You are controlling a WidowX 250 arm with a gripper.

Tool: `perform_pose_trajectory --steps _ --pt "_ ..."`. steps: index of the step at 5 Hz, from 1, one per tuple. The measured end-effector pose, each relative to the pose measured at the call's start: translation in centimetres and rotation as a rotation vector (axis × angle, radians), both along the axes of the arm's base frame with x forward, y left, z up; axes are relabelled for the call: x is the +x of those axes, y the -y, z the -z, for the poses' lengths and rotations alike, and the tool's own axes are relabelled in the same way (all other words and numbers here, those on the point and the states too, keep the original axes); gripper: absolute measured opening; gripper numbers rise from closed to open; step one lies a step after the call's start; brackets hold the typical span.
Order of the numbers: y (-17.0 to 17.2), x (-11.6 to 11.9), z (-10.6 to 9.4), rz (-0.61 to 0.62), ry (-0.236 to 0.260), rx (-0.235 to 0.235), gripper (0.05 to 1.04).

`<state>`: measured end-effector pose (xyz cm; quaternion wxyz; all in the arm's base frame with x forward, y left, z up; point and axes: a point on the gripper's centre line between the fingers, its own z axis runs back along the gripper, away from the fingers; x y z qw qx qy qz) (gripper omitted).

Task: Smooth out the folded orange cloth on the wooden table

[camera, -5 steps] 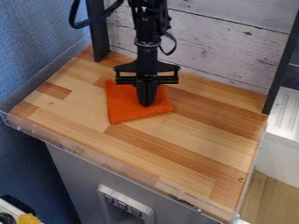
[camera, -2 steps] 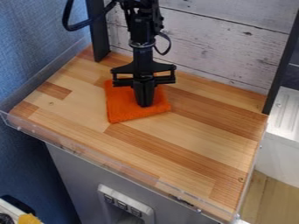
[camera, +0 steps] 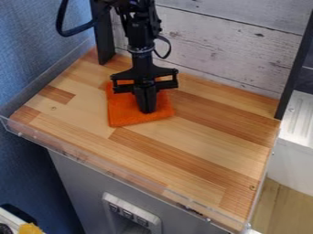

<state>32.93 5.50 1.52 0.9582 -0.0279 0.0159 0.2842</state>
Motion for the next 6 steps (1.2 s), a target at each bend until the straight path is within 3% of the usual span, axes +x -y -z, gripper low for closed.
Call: perform_pose_trajectory --steps 1,4,6 --pt "0.8 -0.2 -0.4 0.047 0.017 0.002 0.062" --pt "7.3 -0.3 -1.3 0.336 0.078 0.048 0.062" --pt "10.8 -1.1 -0.8 0.482 0.075 0.082 0.062"
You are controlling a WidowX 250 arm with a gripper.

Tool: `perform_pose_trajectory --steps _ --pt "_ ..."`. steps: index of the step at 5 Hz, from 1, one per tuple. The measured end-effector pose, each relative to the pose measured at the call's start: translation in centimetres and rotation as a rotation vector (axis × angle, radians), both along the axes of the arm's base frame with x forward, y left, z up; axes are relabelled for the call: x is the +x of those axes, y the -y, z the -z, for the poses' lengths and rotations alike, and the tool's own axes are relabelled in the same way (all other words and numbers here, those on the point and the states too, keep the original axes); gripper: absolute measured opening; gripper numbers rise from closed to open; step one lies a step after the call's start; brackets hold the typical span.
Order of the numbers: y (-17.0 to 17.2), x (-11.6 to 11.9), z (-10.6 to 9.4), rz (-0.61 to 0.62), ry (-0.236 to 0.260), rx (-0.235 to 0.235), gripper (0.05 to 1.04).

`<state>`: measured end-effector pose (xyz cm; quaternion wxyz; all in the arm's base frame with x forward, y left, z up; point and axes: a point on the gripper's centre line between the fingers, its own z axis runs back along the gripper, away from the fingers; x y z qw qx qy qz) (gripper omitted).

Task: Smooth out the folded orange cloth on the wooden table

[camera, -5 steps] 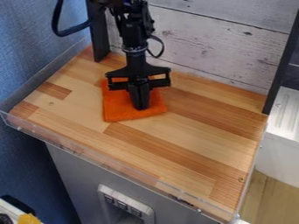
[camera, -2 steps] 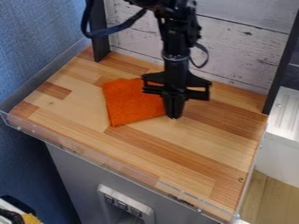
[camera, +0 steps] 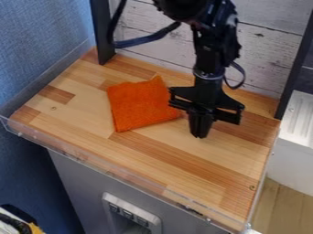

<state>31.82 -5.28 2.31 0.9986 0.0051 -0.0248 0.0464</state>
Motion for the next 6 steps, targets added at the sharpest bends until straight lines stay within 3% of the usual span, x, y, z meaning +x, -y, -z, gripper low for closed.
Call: perform_pose_trajectory --steps 2,3,5,6 --pt "1.9 -1.2 0.2 0.073 -0.038 0.011 0.087" --pt "2.2 -1.6 -0.6 0.087 -0.077 0.008 0.239" --pt "2.8 0.0 -4.0 0.123 -0.079 -0.005 0.794" --pt "2.8 1.1 -5.9 0.122 -0.068 -0.009 0.996"
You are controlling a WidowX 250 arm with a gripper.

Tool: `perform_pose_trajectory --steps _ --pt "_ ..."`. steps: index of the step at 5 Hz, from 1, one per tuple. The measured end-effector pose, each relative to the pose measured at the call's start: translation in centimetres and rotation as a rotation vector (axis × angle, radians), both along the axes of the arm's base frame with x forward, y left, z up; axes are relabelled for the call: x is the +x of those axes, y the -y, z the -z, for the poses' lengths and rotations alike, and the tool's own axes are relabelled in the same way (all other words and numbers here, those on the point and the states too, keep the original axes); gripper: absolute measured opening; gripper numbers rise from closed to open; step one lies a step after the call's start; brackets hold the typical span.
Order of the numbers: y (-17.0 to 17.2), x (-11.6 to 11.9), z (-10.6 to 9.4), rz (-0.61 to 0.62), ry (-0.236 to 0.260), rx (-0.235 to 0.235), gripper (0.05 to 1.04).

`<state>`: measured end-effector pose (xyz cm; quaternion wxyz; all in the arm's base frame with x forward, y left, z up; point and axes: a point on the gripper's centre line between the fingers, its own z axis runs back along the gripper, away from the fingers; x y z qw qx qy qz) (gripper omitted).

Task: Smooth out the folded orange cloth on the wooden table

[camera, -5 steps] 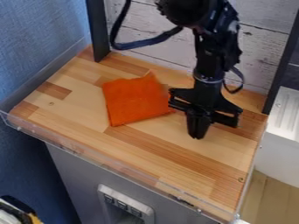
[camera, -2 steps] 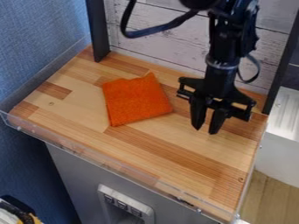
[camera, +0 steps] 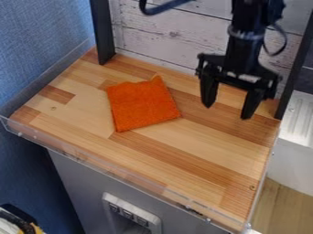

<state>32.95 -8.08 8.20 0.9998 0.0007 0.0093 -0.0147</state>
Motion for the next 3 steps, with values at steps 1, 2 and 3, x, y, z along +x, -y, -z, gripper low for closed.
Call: perform_pose_trajectory --steps 1,2,3 --pt "0.1 1.0 -1.9 -0.003 0.019 -0.006 0.998" --pt "0.3 2.3 -3.2 -0.007 0.031 -0.011 0.997" --pt "0.6 3.1 -4.3 -0.006 0.043 -0.017 0.994"
